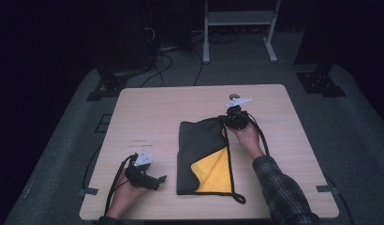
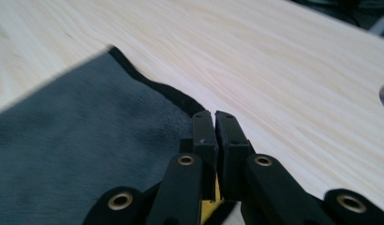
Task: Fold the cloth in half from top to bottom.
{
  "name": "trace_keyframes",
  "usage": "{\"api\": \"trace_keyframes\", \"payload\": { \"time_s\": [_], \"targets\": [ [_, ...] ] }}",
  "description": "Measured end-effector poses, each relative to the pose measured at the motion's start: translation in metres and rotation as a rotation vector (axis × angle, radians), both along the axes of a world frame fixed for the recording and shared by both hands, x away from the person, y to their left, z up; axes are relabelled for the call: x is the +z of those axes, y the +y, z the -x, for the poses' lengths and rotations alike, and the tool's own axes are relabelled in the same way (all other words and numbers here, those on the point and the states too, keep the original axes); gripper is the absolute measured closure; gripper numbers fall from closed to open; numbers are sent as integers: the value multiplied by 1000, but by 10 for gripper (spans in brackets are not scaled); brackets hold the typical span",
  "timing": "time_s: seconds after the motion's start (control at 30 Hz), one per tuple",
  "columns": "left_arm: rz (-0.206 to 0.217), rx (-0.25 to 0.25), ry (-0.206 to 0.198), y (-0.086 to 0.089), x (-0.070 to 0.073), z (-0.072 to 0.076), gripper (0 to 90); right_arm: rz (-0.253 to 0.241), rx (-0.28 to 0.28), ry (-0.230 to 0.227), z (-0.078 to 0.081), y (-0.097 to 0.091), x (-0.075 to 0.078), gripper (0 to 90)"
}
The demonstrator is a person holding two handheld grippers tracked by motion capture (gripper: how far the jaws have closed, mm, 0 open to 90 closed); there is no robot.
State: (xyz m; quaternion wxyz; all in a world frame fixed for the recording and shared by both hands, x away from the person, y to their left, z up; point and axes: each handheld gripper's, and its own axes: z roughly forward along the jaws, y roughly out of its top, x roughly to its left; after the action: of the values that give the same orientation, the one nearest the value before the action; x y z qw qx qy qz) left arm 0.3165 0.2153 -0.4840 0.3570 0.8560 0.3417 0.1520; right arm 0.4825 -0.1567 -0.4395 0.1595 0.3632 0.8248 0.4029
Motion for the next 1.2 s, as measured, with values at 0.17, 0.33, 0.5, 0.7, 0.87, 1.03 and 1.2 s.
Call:
{"api": "trace_keyframes", "payload": {
  "time_s": [0.17,0.33,0.5,0.7,0.87,1.03,1.2],
  "targets": [
    [0,4,1,0,0,0,0,39,-39,28,-12,-6,-20,867],
    [1,6,1,0,0,0,0,56,-64,24,-18,-5,-33,857],
    [1,6,1,0,0,0,0,16,-92,0,-16,-8,-24,692],
    [1,6,1,0,0,0,0,-37,-65,0,-4,-21,-5,614],
    [1,6,2,0,0,0,0,-53,-20,9,13,-23,2,607],
    [0,5,1,0,0,0,0,-64,36,20,34,-21,3,565],
    [0,5,2,0,0,0,0,-70,76,19,56,-20,4,505]
  ]
}}
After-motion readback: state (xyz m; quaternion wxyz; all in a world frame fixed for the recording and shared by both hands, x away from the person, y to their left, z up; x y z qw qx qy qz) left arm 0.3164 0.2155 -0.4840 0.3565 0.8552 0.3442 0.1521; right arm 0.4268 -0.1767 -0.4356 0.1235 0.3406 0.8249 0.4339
